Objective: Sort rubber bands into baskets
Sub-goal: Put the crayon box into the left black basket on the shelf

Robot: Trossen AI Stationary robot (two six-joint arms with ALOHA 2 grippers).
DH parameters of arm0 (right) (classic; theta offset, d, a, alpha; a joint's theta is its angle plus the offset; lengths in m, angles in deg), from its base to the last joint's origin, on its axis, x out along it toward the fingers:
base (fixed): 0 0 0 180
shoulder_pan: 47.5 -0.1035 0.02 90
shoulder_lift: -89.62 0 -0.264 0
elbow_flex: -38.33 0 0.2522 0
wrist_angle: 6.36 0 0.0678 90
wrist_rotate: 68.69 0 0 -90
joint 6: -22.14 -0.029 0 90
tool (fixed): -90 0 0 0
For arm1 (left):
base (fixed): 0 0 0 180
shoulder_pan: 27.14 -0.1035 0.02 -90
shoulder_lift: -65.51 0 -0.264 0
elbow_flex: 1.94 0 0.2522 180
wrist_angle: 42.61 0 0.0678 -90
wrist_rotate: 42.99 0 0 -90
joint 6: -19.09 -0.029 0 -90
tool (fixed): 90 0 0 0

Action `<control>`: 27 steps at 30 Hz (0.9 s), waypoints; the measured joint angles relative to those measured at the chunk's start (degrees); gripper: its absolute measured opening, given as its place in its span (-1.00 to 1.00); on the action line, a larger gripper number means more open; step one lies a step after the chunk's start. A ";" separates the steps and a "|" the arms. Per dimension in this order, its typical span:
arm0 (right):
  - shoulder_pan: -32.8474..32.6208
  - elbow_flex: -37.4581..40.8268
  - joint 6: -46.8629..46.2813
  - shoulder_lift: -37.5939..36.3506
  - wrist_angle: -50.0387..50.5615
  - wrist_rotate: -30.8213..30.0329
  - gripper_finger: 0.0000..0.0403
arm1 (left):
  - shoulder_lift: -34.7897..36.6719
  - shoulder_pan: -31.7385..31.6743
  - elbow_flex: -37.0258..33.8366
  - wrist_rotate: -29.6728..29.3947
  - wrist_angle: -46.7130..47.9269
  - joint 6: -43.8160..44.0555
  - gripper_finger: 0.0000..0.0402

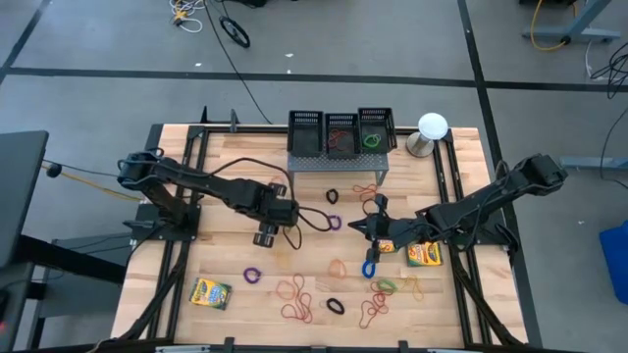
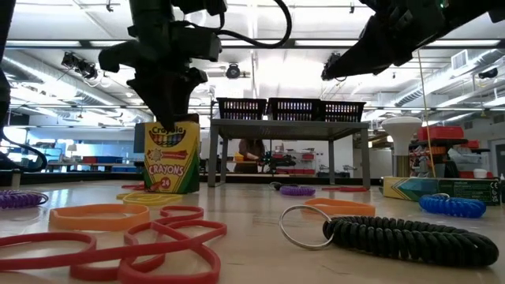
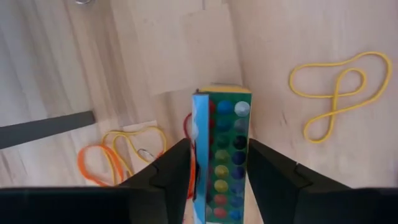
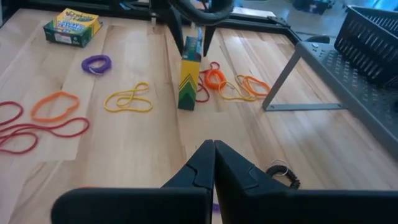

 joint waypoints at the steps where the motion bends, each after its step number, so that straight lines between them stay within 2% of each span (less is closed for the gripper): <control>1: 0.00 0.58 0.00 0.00 -1.08 0.00 -0.95 | -0.27 0.00 0.02 0.00 -0.06 0.00 -0.23; 5: 0.00 2.55 -0.02 0.00 -4.40 -0.02 -0.95 | -1.71 0.03 0.02 0.02 -0.42 0.00 -0.24; 12: 0.00 2.69 0.60 0.00 -4.56 -0.12 -0.95 | -3.17 -0.27 0.02 0.28 -0.58 -0.99 -0.25; 19: 0.00 2.69 1.01 0.00 -4.73 -0.28 -0.95 | -1.83 -1.13 0.74 1.25 4.69 -1.25 -0.48; 23: 0.00 2.69 1.02 0.00 -5.09 -0.31 -0.95 | 0.68 -1.89 6.73 1.46 10.81 -1.98 -0.54; 27: 0.00 2.69 1.01 -0.02 -6.47 -0.31 -0.95 | 2.34 -4.70 18.56 0.86 20.28 -3.63 -0.54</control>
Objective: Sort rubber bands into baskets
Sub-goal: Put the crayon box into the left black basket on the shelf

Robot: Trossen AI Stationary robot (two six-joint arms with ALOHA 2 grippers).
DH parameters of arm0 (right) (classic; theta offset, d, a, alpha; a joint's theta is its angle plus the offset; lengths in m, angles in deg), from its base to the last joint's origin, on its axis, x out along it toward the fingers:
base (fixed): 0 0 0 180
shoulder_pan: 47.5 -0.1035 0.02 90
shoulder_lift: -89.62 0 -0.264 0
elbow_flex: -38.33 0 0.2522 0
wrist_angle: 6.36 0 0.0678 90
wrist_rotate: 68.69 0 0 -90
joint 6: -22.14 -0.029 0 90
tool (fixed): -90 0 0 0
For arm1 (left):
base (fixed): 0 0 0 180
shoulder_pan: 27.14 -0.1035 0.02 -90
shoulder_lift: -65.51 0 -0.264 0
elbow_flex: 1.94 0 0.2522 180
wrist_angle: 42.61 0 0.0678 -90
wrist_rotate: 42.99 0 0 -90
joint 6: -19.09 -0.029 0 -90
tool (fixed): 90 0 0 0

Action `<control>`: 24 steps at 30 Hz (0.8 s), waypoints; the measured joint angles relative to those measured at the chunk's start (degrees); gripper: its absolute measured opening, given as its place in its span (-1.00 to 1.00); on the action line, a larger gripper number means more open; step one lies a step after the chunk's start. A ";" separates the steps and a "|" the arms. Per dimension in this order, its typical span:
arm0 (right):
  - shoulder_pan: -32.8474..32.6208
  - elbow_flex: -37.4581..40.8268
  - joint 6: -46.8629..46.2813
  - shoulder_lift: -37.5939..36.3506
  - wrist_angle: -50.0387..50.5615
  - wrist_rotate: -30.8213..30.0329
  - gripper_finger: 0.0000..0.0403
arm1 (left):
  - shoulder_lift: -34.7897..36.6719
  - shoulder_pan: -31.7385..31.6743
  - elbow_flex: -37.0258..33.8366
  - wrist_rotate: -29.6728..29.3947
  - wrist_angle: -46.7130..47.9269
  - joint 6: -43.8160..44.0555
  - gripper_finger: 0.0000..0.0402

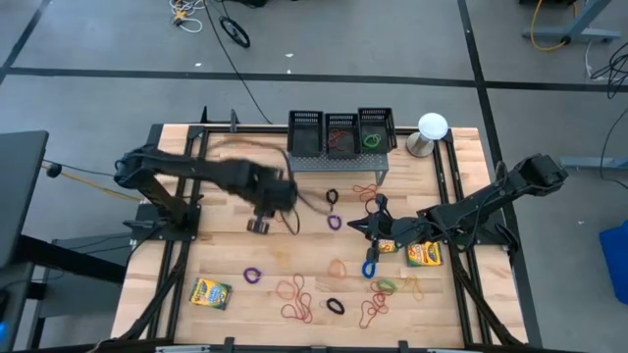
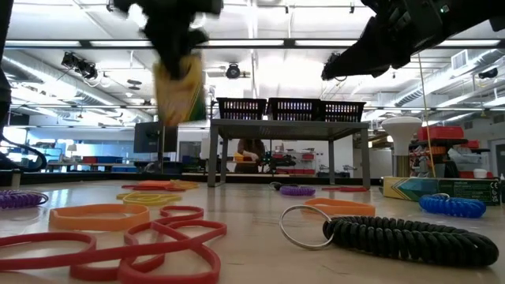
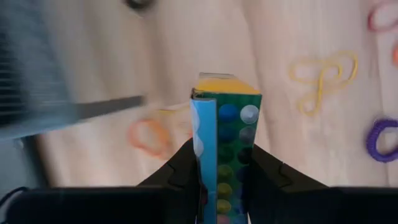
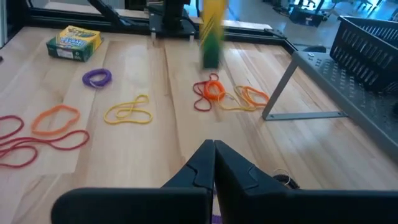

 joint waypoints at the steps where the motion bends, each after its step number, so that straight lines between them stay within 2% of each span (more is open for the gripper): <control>1: 0.00 0.00 0.00 0.00 0.12 -0.02 -0.95 | 0.08 -1.21 3.43 -0.05 2.12 -0.55 -0.54; 5: 0.00 0.00 -0.07 0.00 -0.08 0.00 -0.95 | -0.07 -7.91 15.93 -2.15 7.10 -5.13 -0.54; 9: 0.00 0.00 -0.11 0.00 -0.69 0.00 -0.95 | -1.25 -15.75 24.10 -2.84 7.93 -10.80 -0.54; 14: 0.13 0.00 -0.15 0.00 -0.97 0.82 -0.95 | -5.54 -23.06 29.91 -2.59 6.21 -16.92 -0.54; 24: 0.33 0.00 0.00 0.00 -1.07 1.77 -0.95 | -17.31 -30.49 40.93 -1.88 4.67 -25.56 -0.54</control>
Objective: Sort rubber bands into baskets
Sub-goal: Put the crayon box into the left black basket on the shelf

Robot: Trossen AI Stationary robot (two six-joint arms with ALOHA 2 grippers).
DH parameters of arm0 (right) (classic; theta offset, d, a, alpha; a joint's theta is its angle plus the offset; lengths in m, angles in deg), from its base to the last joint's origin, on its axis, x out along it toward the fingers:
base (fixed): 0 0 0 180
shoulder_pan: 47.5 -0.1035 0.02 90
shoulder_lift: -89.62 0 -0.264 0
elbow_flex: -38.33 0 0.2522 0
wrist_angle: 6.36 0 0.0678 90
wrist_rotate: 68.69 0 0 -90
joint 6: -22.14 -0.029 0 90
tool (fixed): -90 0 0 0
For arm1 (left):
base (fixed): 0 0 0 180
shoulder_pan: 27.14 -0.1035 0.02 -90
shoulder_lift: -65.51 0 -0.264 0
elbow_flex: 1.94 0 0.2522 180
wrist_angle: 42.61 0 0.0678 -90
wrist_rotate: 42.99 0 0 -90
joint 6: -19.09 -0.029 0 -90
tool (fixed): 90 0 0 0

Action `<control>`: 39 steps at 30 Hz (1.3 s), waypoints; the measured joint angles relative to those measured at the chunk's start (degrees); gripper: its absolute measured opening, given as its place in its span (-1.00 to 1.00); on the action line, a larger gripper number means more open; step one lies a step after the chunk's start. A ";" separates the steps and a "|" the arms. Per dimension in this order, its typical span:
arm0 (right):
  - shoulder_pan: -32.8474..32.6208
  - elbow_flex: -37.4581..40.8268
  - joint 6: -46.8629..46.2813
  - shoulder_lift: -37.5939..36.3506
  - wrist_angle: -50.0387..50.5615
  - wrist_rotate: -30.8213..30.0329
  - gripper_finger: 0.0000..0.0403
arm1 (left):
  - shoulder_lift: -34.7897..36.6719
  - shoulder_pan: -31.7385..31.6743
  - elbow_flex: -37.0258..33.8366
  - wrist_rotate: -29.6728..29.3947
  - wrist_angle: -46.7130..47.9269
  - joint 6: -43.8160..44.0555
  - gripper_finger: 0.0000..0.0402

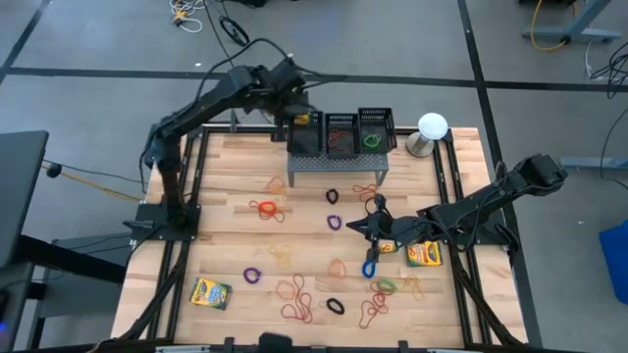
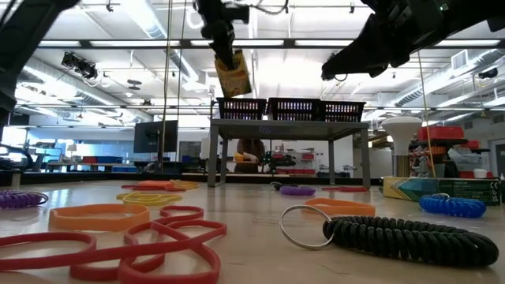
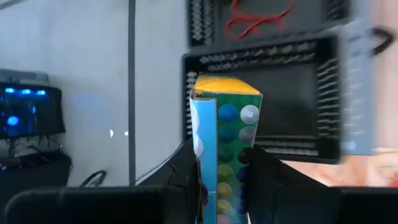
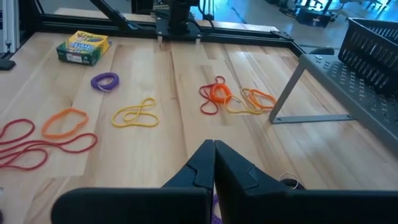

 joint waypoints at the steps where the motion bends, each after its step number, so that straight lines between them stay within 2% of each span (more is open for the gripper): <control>1: 0.00 0.00 0.00 0.00 0.00 0.20 -0.95 | -1.27 -0.62 1.17 -0.02 0.71 -0.23 -0.54; 5: 0.00 0.00 0.02 0.00 0.00 0.70 -0.95 | -5.42 -2.24 4.44 2.21 2.24 -0.07 -0.54; 10: 0.02 0.00 0.48 0.00 0.09 0.94 -0.95 | -7.27 -2.22 5.12 3.25 2.32 0.06 -0.54; 26: 0.00 0.00 0.45 0.00 0.11 2.03 -0.95 | -10.81 -2.16 5.10 3.23 1.87 1.04 -0.54; 39: 0.00 0.00 0.50 0.00 0.11 2.14 -0.95 | -10.97 -2.20 5.10 3.23 0.53 1.47 -0.50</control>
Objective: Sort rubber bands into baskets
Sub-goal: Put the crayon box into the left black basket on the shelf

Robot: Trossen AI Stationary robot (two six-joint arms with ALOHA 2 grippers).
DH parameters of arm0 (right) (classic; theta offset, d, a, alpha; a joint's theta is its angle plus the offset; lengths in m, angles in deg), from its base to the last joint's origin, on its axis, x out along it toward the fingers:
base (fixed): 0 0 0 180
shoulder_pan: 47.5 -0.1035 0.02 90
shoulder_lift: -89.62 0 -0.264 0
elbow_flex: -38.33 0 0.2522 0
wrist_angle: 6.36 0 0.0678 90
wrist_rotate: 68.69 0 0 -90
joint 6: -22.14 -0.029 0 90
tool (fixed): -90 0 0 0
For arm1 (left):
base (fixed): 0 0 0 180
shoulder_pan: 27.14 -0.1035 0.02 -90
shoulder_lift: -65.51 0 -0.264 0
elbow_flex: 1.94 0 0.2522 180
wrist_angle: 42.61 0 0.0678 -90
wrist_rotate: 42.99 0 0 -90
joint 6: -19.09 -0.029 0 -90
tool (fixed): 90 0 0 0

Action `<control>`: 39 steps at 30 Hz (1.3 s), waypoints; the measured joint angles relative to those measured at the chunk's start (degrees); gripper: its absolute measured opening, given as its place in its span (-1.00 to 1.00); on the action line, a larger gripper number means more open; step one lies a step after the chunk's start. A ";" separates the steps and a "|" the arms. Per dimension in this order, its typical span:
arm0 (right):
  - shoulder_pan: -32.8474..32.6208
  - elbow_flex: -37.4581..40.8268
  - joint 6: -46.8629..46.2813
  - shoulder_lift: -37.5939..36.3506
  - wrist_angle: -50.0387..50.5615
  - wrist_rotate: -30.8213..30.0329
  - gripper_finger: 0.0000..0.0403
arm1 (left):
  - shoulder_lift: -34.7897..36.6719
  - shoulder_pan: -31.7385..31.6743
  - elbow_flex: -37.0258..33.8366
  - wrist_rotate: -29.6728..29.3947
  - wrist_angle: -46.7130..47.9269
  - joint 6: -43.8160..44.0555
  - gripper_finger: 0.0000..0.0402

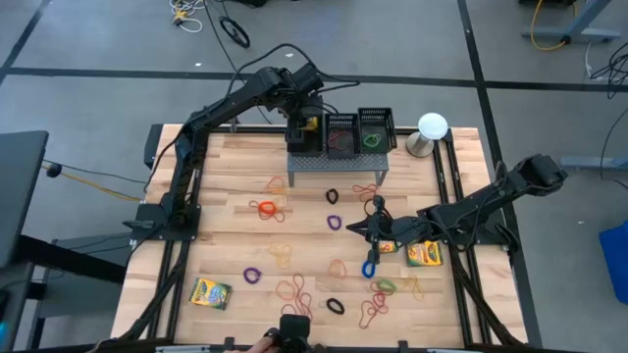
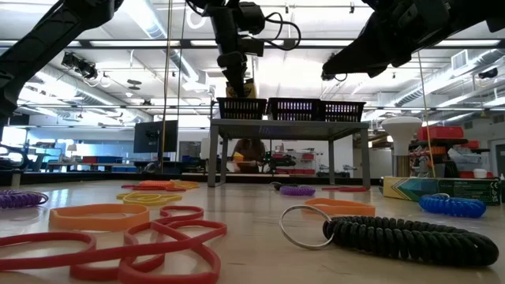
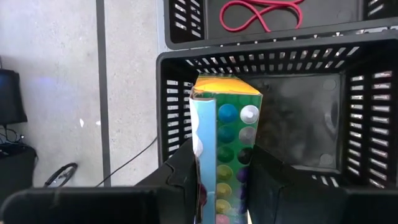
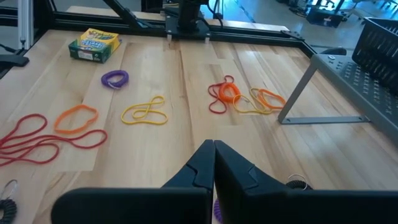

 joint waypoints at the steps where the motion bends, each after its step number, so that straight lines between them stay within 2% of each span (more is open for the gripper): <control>1: 0.00 0.00 0.00 0.00 -0.01 0.00 -0.95 | -0.15 0.00 0.00 0.00 0.00 0.12 -0.50; 15: 0.00 0.00 0.02 0.00 0.00 0.00 -0.95 | -0.67 0.02 -0.07 -0.08 -0.33 0.48 -0.45; 31: 0.00 0.00 0.02 0.00 0.24 0.00 -0.95 | -0.65 0.05 -0.07 -6.48 -2.04 0.42 0.08; 35: 0.00 0.00 0.02 0.00 0.24 0.00 -0.95 | -0.37 0.04 -0.07 -10.08 -3.34 0.53 0.14; 39: 0.00 0.00 -0.04 0.00 0.23 -0.01 -0.95 | 0.91 0.42 -0.07 -11.20 -3.87 1.16 0.15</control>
